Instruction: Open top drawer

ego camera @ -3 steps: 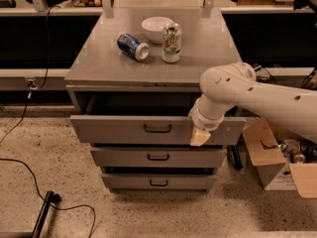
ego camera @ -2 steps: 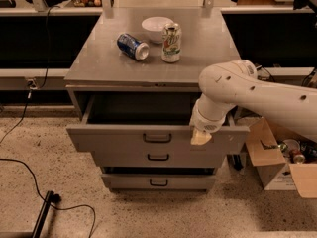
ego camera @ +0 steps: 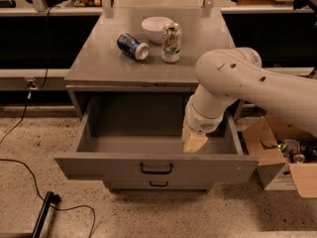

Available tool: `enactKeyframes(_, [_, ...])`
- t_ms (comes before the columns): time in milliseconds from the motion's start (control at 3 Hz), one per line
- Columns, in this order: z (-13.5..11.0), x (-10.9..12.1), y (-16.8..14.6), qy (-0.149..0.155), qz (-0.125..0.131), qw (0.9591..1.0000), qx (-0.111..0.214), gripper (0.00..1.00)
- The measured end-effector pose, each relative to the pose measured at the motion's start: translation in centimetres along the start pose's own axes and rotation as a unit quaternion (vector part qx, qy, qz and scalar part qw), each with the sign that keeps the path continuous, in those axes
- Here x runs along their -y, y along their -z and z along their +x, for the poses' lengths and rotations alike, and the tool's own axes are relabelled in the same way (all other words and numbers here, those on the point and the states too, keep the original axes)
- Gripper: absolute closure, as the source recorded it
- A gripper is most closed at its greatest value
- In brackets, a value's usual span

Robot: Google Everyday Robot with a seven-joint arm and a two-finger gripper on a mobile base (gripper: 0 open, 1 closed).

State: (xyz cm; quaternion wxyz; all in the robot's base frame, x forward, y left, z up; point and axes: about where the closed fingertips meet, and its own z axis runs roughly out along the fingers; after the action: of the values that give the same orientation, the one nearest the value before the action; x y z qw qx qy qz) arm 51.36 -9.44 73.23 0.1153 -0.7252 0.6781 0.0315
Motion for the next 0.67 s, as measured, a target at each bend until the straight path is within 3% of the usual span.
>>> enactKeyframes(333, [-1.22,-0.49,2.27,0.012,0.010,0.9998,0.013,0.23])
enactKeyframes(667, [-1.10,0.47,2.51,0.014,0.018,0.9997,0.010,0.27])
